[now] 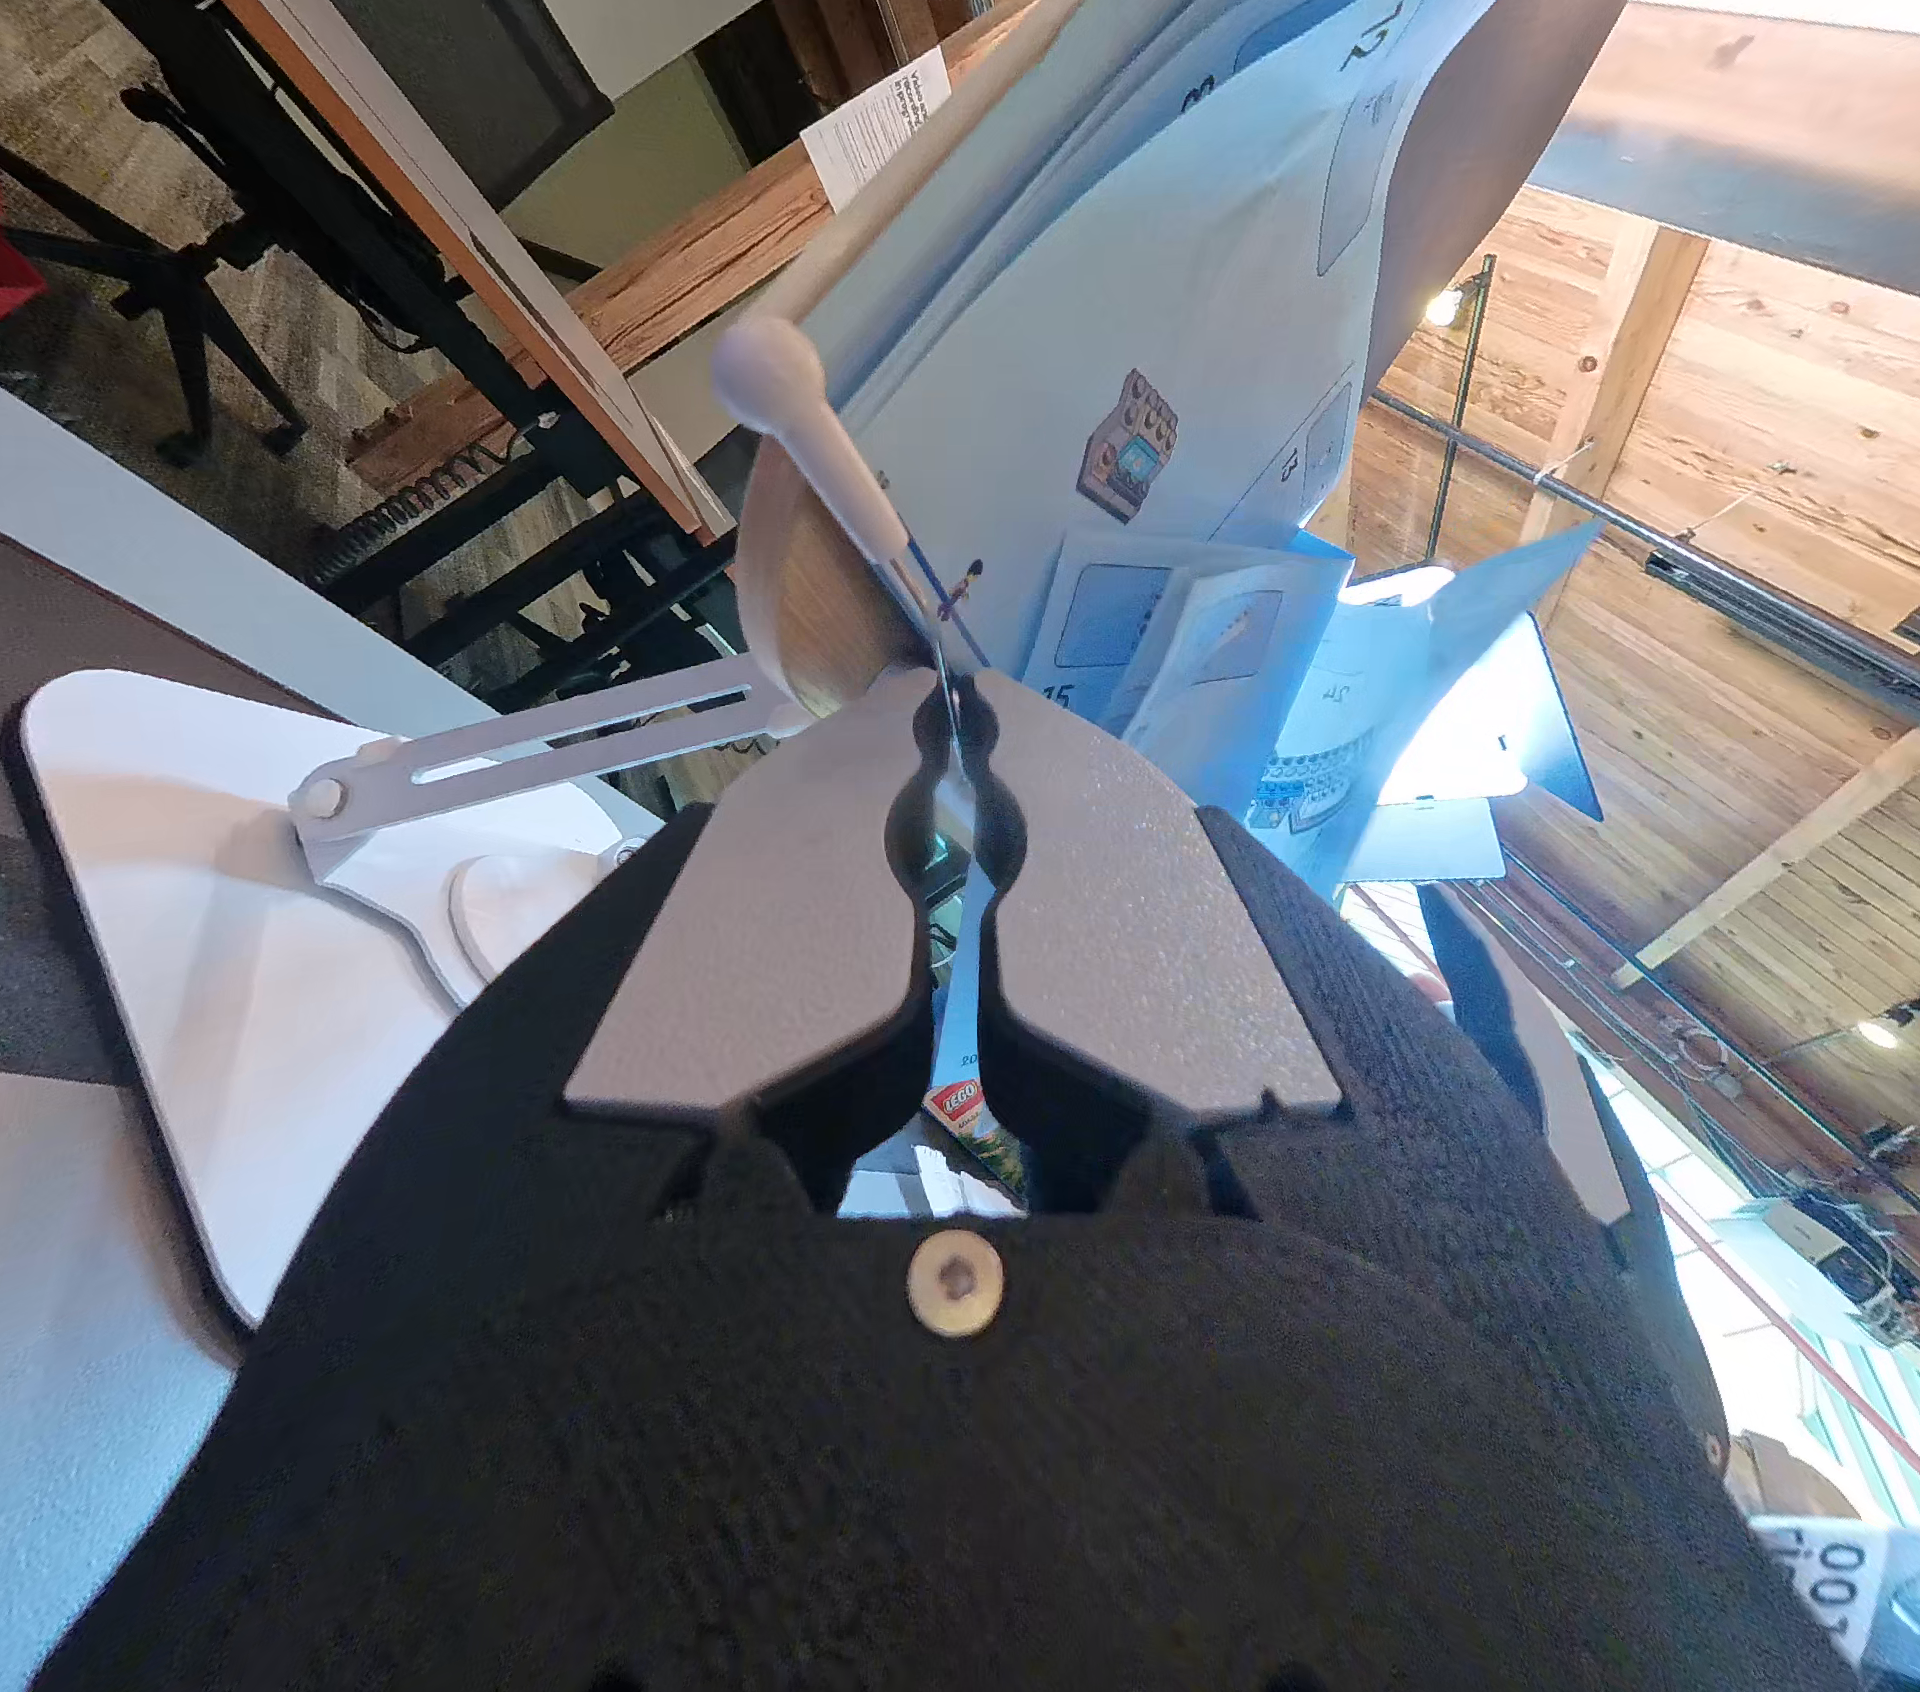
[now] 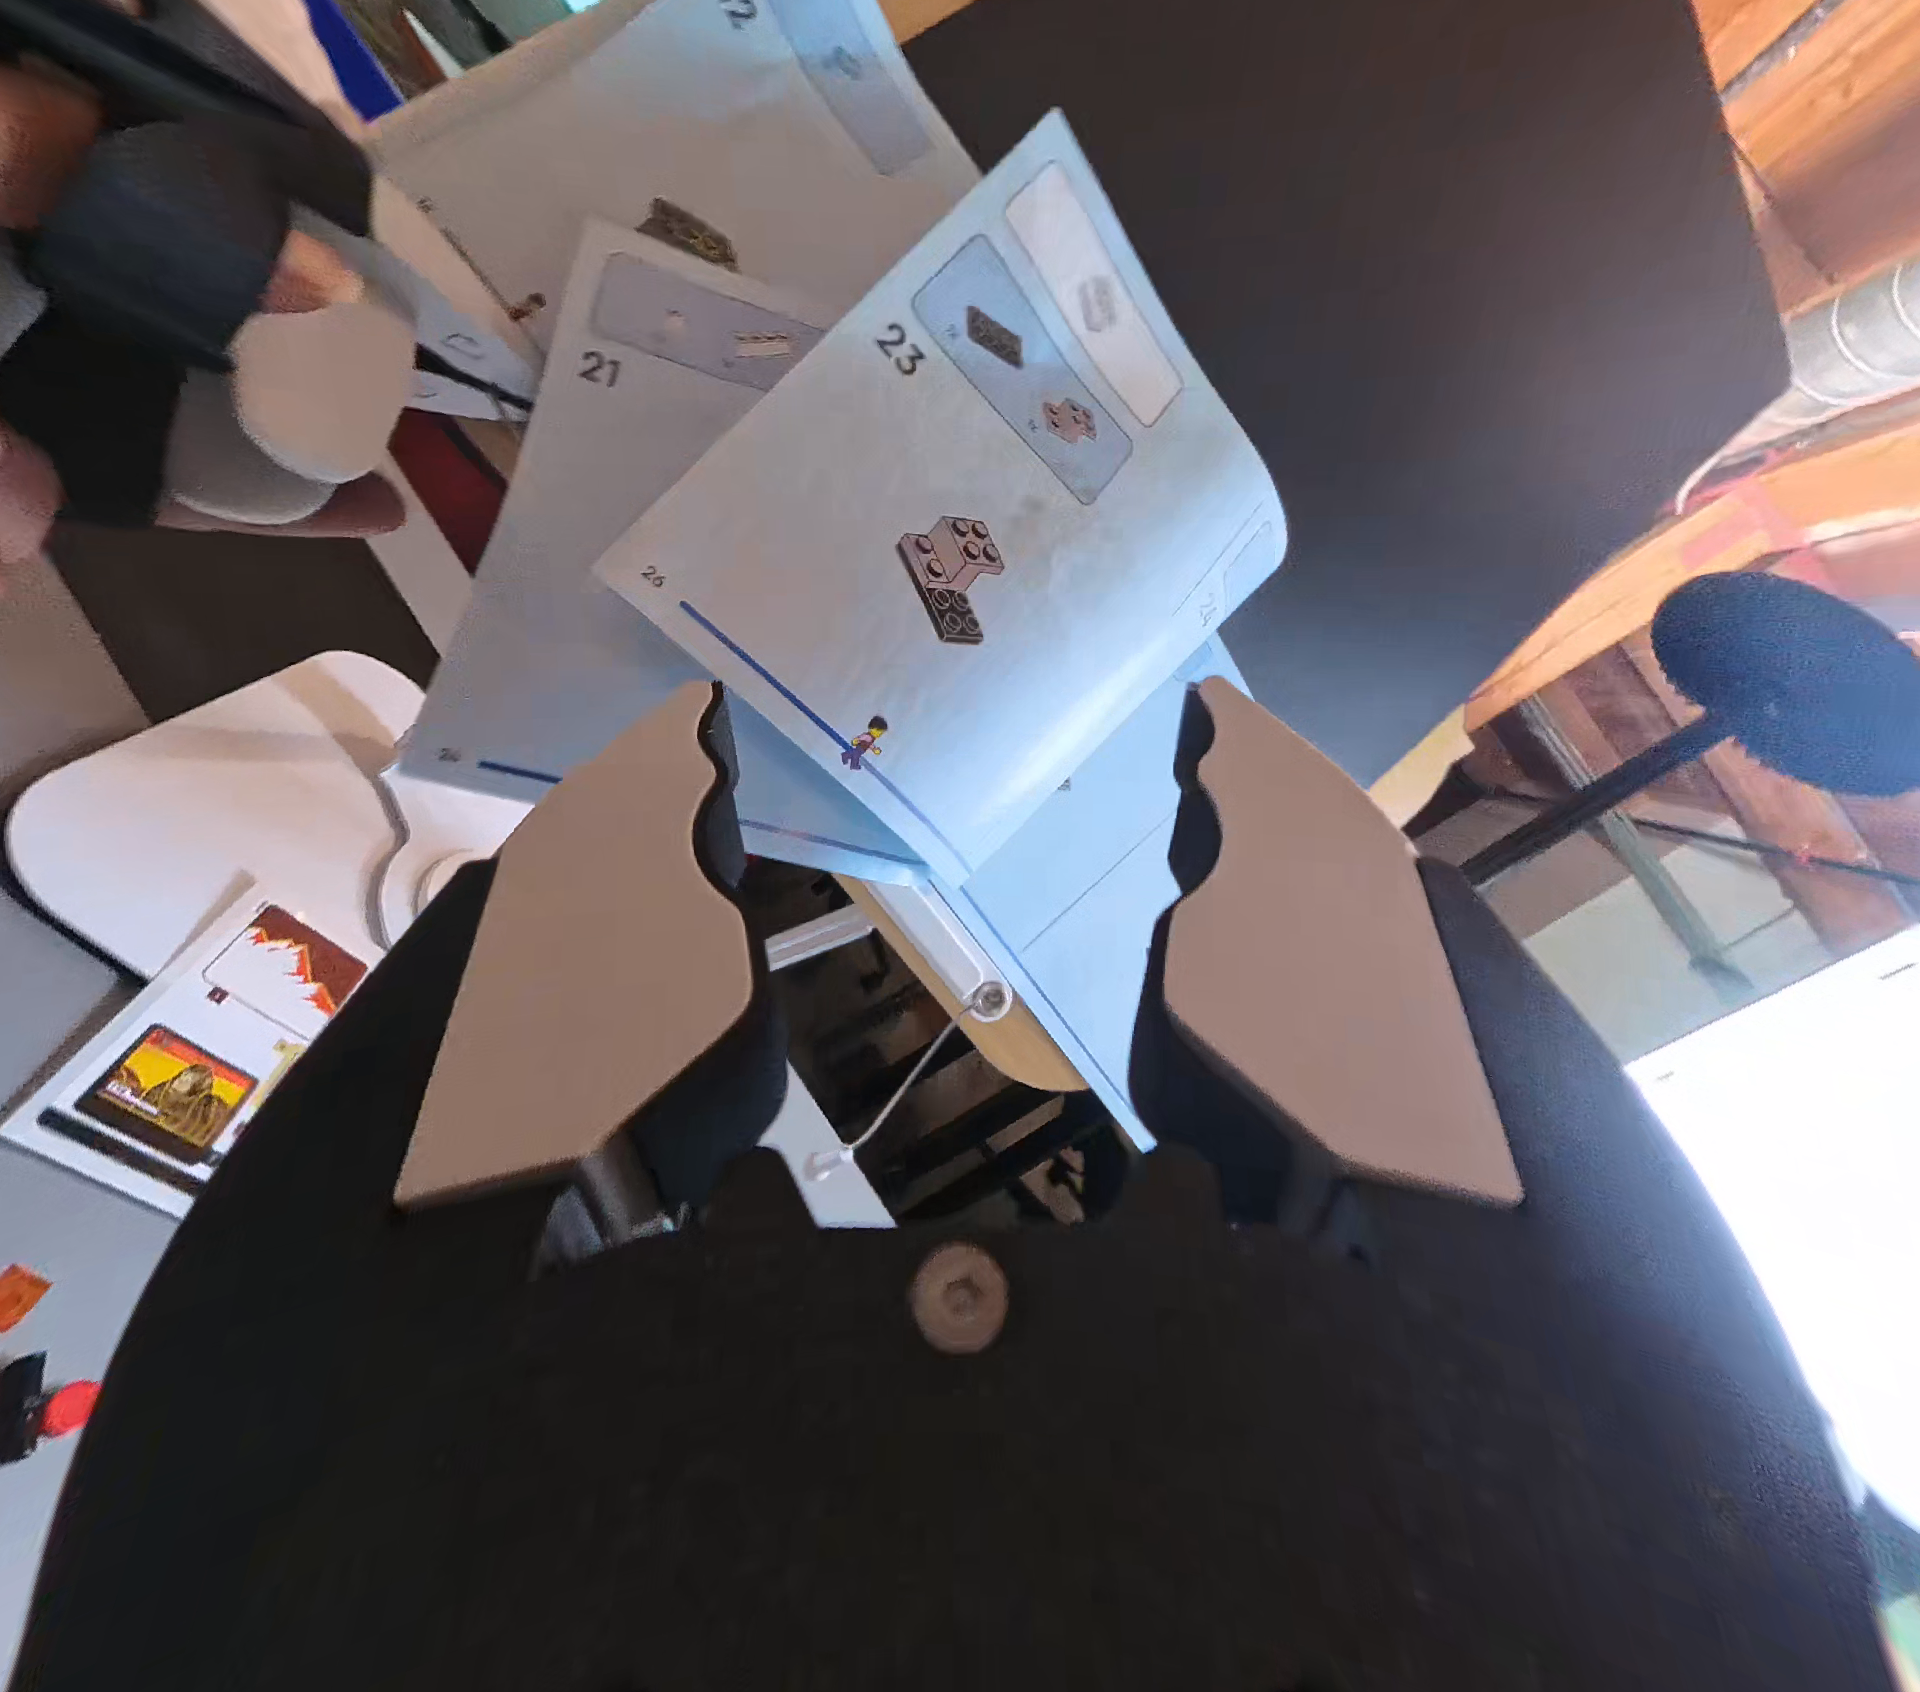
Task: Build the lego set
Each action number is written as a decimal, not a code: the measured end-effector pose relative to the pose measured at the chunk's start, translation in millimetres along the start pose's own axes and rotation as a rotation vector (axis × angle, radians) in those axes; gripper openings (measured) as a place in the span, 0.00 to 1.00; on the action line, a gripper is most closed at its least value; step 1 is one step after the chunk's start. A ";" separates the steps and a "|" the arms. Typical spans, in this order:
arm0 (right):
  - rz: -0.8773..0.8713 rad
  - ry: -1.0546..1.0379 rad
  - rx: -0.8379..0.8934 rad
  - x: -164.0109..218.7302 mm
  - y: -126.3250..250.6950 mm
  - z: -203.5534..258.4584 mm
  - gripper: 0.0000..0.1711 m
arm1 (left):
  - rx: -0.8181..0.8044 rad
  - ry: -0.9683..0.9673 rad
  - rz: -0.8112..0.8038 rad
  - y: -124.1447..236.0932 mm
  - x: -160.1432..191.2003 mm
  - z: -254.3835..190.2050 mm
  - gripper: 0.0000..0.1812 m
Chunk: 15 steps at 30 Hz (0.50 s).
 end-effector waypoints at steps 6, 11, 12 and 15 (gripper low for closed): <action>0.071 -0.262 0.090 20.8 -1.9 -32.8 0.45 | 0.003 0.008 0.002 -0.1 -0.2 0.3 0.01; 0.082 -0.598 0.061 55.5 -4.5 -56.8 0.39 | 0.003 0.008 0.003 0.0 -0.4 0.2 0.01; 0.067 -0.659 0.042 61.9 -4.4 -60.9 0.36 | 0.003 0.006 0.002 0.0 -0.4 0.4 0.01; 0.043 -0.789 0.017 78.9 -2.9 -70.9 0.37 | 0.005 0.007 0.003 -0.2 -0.4 0.5 0.01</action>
Point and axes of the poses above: each gripper's, where its closed fingertips meet, y back along the fingers, x out of its underside, z = x × y across the jaws, the point moved 10 cm from there along y, back along the fingers, and after that the axes turned 5 degrees about -z, right-handed, at the moved point
